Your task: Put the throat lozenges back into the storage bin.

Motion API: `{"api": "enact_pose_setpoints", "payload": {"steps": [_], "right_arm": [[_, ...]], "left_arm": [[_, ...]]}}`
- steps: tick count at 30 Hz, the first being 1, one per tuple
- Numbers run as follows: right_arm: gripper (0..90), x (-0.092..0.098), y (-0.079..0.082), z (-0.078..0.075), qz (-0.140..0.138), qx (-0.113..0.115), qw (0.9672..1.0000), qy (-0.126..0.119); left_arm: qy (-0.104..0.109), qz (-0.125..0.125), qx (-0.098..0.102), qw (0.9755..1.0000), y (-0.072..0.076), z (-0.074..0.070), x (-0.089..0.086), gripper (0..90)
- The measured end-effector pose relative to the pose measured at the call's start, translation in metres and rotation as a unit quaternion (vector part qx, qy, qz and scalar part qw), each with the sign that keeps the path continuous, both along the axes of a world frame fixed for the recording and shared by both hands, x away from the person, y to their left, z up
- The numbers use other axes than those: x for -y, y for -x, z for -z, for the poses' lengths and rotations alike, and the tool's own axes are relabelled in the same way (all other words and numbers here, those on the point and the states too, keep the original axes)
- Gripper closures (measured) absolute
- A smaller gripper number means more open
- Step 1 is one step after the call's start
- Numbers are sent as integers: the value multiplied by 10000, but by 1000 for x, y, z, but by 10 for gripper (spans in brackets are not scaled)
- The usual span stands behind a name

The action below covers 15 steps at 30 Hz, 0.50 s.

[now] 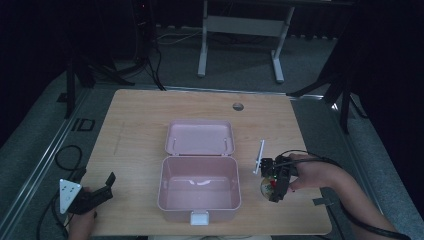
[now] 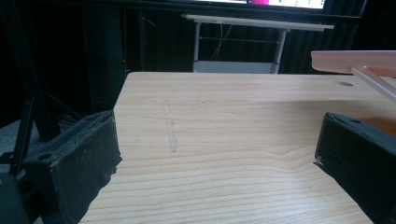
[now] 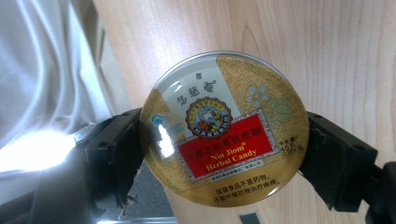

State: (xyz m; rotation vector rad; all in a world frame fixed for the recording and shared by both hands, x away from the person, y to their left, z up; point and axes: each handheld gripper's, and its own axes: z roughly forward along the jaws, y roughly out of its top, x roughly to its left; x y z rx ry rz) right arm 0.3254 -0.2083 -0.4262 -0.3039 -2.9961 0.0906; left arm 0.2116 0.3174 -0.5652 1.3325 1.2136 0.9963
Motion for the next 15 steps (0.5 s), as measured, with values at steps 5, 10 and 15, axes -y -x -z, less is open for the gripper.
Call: {"api": "enact_pose_setpoints", "payload": {"steps": [5,10,15], "right_arm": [[203,-5,4,-25,-64,100,9999,-86],[203,-12,6,-46,-124,156,9997,-165],[203,-26,8,-66,-265,164,9992,-234]], "left_arm": [[-11,-14,-11,10000,0,0,0,3],[-14,-17,-12,10000,0,0,0,3],[-8,-12,-10,10000,0,0,0,3]]}}
